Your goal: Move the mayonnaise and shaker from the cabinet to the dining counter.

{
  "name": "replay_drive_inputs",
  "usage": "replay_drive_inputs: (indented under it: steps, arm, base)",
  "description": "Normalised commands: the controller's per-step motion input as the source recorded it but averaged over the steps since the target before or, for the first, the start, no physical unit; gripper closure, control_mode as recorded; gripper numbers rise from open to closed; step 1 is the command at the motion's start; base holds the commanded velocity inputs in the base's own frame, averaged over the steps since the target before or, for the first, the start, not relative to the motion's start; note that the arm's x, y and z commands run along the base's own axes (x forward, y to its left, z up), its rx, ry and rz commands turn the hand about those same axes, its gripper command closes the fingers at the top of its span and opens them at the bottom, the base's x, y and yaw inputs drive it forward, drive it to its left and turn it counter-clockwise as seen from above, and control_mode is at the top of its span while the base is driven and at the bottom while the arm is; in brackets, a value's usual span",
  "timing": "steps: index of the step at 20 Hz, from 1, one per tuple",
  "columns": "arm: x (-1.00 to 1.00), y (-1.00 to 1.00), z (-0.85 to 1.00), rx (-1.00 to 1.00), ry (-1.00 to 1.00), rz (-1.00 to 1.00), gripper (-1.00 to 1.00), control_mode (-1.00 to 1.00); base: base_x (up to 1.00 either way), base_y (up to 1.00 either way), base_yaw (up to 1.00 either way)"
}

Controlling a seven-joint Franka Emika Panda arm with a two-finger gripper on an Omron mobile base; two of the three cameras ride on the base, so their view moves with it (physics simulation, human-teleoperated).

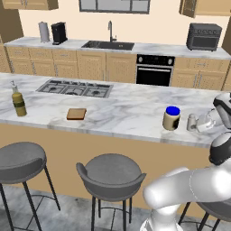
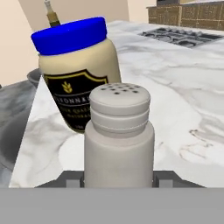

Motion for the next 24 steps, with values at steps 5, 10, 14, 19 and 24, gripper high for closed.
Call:
replay_drive_inputs:
  steps: [5,10,14,19,24]
  arm:
    - [0.10,0.13,-0.16,0.00,-0.12,0.00,1.00,-1.00]
    - [0.28,0.13,-0.23,0.00,-0.11,0.00,1.00,-1.00]
    - [0.25,0.06,-0.17,0.00,-0.05,0.00,1.00,-1.00]
    - [0.24,0.00,-0.15,0.00,0.00,0.00,1.00,-1.00]
    - [0.12,0.00,-0.21,0.00,-0.01,0.00,-1.00,-1.00]
  base:
    - [0.00,0.00,0.00]
    - [0.00,0.00,0.00]
    - [0.00,0.00,0.00]
    - [0.00,0.00,0.00]
    - [0.00,0.00,0.00]
